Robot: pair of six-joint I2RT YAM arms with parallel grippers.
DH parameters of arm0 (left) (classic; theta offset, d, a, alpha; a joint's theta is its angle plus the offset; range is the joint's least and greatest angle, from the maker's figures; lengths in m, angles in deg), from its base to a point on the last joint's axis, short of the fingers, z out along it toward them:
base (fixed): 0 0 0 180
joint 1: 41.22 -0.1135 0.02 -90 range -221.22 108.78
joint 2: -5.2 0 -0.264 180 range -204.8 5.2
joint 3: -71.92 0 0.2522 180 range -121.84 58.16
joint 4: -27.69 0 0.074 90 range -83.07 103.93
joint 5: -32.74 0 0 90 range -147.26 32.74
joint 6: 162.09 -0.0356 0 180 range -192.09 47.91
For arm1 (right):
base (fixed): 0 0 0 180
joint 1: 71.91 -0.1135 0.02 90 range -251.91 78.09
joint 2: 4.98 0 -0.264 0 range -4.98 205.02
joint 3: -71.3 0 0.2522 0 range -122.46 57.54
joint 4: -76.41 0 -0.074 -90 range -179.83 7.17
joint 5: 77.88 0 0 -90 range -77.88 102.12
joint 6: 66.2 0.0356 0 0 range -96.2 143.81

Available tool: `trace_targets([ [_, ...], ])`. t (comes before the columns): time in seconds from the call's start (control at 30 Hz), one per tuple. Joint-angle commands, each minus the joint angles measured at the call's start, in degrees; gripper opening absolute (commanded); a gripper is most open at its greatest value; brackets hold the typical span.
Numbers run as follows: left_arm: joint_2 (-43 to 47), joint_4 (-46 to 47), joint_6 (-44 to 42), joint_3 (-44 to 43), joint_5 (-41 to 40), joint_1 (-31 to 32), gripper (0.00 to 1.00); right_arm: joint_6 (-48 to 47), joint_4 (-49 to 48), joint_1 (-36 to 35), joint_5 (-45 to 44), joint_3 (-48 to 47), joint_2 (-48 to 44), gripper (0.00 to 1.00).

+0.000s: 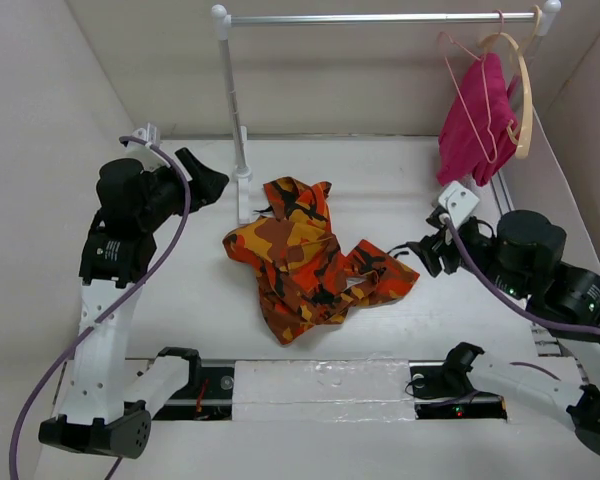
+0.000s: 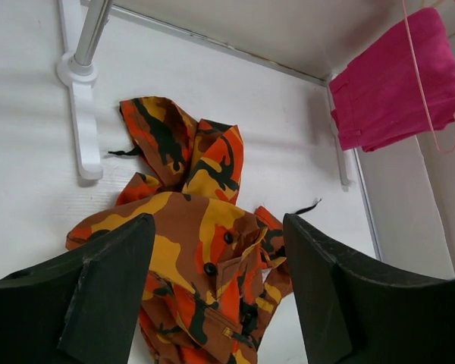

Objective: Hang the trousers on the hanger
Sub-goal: Flatten out the trousers at the center of the board.

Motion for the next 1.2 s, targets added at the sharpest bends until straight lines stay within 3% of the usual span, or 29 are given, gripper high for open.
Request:
trace_targets([
  [0.0, 0.24, 1.88, 0.79, -0.74, -1.47, -0.29, 0.65, 0.08, 0.31, -0.18, 2.54, 1.21, -0.05, 0.61],
  [0.1, 1.39, 2.06, 1.23, -0.65, -3.14, -0.29, 0.73, -0.27, -1.01, -0.18, 5.0, 1.65, 0.38, 0.6],
  [0.2, 1.39, 1.53, 1.58, -0.39, -3.76, -0.29, 0.7, -0.54, -3.03, -0.18, 9.56, 2.7, 1.96, 0.46],
  [0.33, 2.35, 1.52, 3.08, 1.19, -6.48, -0.29, 0.64, -0.54, -5.93, -0.71, 13.35, 3.76, 4.51, 0.0],
  [0.37, 3.14, 1.44, 3.43, 1.63, -8.4, -0.29, 0.59, -1.41, -6.2, -1.23, 14.31, 3.85, 5.04, 0.0],
  [0.4, 3.58, 1.18, 4.21, 1.98, -9.73, -0.29, 0.44, -2.11, -6.63, -1.24, 15.19, 3.94, 5.74, 0.0],
  [0.5, 4.73, -1.89, 5.89, 3.74, -16.82, -0.29, 0.14, -3.7, -9.34, -3.85, 17.3, 5.86, 8.99, 0.0],
  [0.57, 4.82, -4.71, 7.21, 5.49, -22.37, -0.29, 0.06, -3.7, -11.64, -6.41, 17.31, 9.01, 12.14, 0.28],
  [0.6, 4.73, -5.32, 7.47, 6.63, -23.35, -0.29, 0.09, -3.53, -14.43, -7.73, 17.22, 10.08, 13.38, 0.44],
  [0.63, 4.47, -6.02, 8.52, 9.43, -23.97, -0.29, 0.14, -3.35, -15.68, -9.92, 17.13, 10.87, 14.96, 0.67],
  [0.67, 3.33, -6.12, 9.22, 11.11, -24.15, -0.29, 0.2, -2.83, -16.48, -11.07, 17.22, 10.88, 18.28, 0.71],
  [0.7, 2.37, -5.6, 9.58, 12.95, -22.85, -0.81, 0.33, -2.65, -17.96, -12.3, 17.31, 10.53, 19.97, 0.73],
  [0.8, -2.29, -1.83, 12.39, 19.54, -18.19, -2.82, 0.59, -1.51, -22.35, -17.66, 15.47, 9.91, 25.86, 0.79],
  [0.9, -3.97, 7.9, 17.03, 28.4, -5.04, -10.98, 0.71, 0.51, -25.43, -20.57, 11.0, 10.88, 32.69, 0.81],
  [1.17, 2.08, 12.08, 18.11, 39.33, 0.36, -11.89, 0.82, 3.59, -30.46, -20.57, 1.15, 15.01, 41.86, 0.77],
])
